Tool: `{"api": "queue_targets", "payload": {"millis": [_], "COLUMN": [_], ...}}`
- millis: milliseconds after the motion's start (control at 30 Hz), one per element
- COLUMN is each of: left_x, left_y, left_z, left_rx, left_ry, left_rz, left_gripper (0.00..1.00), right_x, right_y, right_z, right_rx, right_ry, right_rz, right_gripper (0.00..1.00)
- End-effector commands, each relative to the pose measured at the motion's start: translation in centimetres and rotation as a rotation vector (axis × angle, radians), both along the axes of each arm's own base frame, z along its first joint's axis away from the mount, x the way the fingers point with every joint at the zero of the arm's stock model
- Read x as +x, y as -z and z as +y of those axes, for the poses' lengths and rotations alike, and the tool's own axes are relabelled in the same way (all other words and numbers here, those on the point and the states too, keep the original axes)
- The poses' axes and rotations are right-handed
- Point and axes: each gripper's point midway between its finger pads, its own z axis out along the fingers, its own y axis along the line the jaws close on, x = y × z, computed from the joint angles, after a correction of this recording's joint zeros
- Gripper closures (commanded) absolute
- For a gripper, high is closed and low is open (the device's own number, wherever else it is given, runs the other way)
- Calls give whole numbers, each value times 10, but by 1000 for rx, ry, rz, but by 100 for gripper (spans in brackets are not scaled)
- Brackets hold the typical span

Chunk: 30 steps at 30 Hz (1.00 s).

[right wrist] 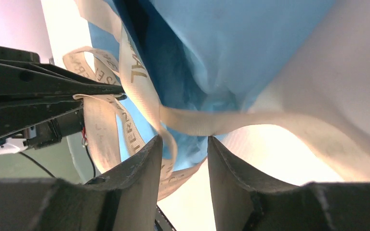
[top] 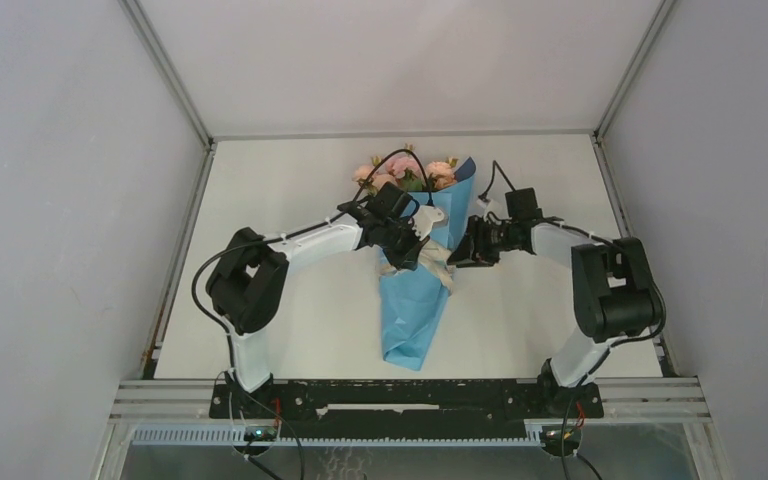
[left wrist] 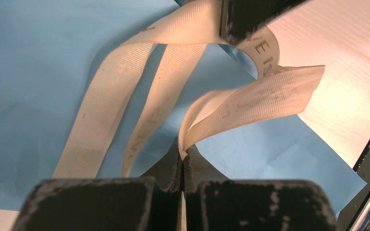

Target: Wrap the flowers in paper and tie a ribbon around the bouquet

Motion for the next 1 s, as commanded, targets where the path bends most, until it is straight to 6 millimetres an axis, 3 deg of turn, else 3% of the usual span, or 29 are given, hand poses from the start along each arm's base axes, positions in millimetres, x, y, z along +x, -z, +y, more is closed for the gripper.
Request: {"api": "queue_targets", "payload": {"millis": [0, 233, 333, 400, 467, 567, 667, 800, 867, 967], "left_x": [10, 8, 8, 8, 8, 6, 5, 1, -1, -3], "left_y": [-29, -32, -35, -35, -34, -34, -36, -40, -41, -41], "left_z": [-14, -20, -21, -21, -21, -20, -19, -16, -14, -11], "left_rx": [-85, -106, -112, -112, -112, -111, -111, -117, -116, -110], "left_ry": [-3, -2, -4, -4, -6, -5, -5, 0, 4, 11], "left_rz": [-34, -13, -11, -8, -3, 2, 0, 2, -4, -16], "left_gripper": [100, 100, 100, 100, 100, 100, 100, 100, 100, 100], "right_x": [28, 20, 9, 1, -10, -24, -23, -14, -5, 12], "right_y": [-36, -49, -73, -91, -98, -84, -74, -70, -71, -79], "right_z": [-22, -24, -15, -8, -5, 3, 10, 21, 21, 16], "right_rx": [-22, -29, 23, 36, 21, 4, 1, 7, 29, 99], "right_ry": [108, 95, 74, 63, 70, 73, 70, 51, 63, 95], "right_rz": [-120, -162, -273, -380, -467, -488, -491, -529, -535, -497], "right_gripper": [51, 54, 65, 66, 65, 50, 42, 40, 41, 51]}}
